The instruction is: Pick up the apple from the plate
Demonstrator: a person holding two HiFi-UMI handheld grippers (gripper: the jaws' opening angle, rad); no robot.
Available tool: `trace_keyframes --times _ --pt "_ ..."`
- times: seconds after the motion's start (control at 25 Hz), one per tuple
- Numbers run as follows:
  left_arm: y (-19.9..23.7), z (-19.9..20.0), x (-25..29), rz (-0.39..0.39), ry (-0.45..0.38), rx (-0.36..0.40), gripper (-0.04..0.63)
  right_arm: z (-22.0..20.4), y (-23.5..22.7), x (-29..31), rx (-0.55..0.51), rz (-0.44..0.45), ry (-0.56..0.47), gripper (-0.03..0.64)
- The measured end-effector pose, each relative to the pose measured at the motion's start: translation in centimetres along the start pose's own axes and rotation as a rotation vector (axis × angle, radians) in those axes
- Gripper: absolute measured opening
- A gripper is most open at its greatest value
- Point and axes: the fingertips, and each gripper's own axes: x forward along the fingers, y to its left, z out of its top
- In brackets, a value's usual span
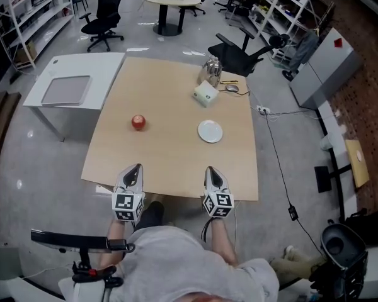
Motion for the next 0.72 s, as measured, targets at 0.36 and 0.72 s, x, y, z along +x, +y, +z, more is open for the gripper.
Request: trace_keyframes --times 0.36,0.72 --pt "0.4 -0.2 -0.8 0.019 -0.006 0.014 0.018 -1.0 0.3 -1.5 0.008 0.008 0.011 0.006" --pt "0.3 -0.1 -0.8 0.019 -0.008 0.019 0.018 -1.0 0.3 -1.7 -0.011 0.011 0.01 0.006"
